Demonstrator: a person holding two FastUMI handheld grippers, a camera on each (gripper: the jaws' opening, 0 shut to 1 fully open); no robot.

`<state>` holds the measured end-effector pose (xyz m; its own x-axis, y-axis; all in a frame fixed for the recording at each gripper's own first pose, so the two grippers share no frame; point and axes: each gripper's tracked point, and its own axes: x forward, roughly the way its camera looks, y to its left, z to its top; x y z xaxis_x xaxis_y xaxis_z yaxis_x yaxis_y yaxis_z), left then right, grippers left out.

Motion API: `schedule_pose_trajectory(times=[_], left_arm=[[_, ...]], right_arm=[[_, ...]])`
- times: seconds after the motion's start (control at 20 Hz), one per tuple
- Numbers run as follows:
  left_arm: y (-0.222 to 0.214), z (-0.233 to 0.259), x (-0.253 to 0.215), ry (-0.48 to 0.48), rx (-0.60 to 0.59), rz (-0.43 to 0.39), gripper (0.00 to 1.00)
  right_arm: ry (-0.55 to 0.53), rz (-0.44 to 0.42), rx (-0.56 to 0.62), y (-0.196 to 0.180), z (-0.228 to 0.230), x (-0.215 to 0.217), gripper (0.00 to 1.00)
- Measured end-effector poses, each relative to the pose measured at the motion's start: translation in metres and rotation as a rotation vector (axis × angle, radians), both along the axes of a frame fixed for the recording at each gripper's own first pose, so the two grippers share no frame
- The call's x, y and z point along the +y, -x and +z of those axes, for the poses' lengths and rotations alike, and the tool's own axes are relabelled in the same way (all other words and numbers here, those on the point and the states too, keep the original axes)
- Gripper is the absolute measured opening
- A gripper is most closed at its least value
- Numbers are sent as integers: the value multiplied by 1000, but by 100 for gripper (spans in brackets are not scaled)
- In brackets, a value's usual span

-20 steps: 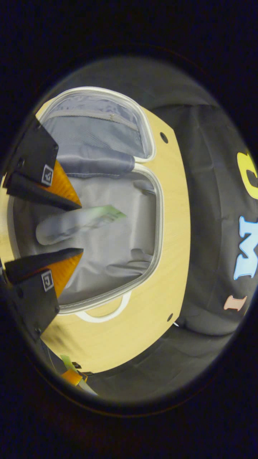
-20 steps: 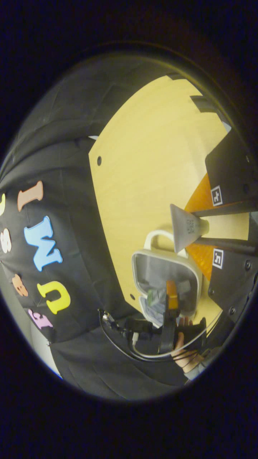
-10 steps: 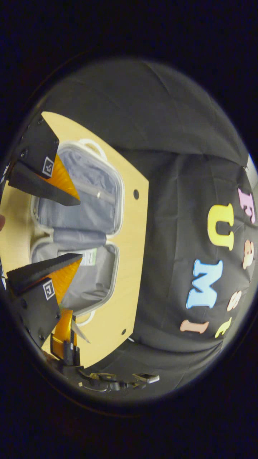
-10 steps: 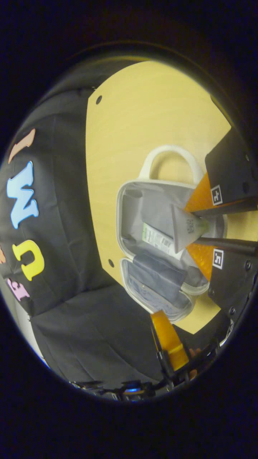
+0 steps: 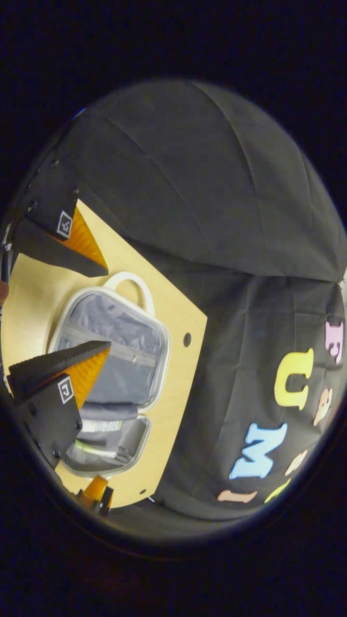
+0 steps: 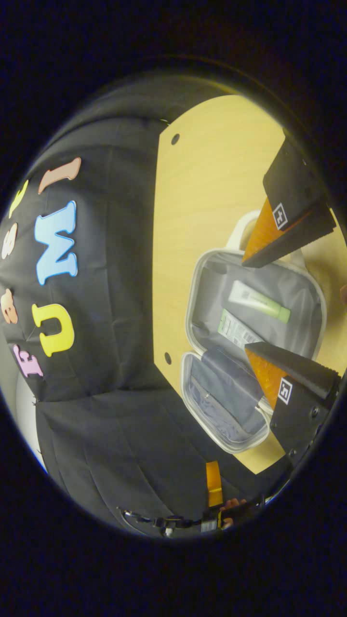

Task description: First open the suitcase, pack the skin care products into it, and then close the suitcase.

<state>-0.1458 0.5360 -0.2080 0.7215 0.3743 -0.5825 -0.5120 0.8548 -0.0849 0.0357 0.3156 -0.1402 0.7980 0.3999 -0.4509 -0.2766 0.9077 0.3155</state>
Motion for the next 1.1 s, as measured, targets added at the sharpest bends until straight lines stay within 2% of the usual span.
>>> schedule_pose_trajectory(times=[0.1, 0.25, 0.55, 0.8, 0.95, 1.1], left_arm=[[-11, -7, 28, 13, 4, 13, 90], [-32, -16, 69, 33, 13, -5, 88], [-71, -73, 114, 175, 76, -43, 88], [-92, -118, 124, 273, 112, -41, 88], [-100, -127, 118, 364, 63, -33, 89], [-101, -144, 121, 443, 49, 31, 36]], right_arm=[[-2, -47, -33, 6, 16, -20, 94], [11, -120, -53, 15, 32, -51, 94], [86, -260, -114, 22, 55, -103, 94], [109, -292, -104, 24, 56, -112, 95], [116, -287, -96, 23, 54, -110, 95], [125, -279, -98, 21, 54, -109, 95]])
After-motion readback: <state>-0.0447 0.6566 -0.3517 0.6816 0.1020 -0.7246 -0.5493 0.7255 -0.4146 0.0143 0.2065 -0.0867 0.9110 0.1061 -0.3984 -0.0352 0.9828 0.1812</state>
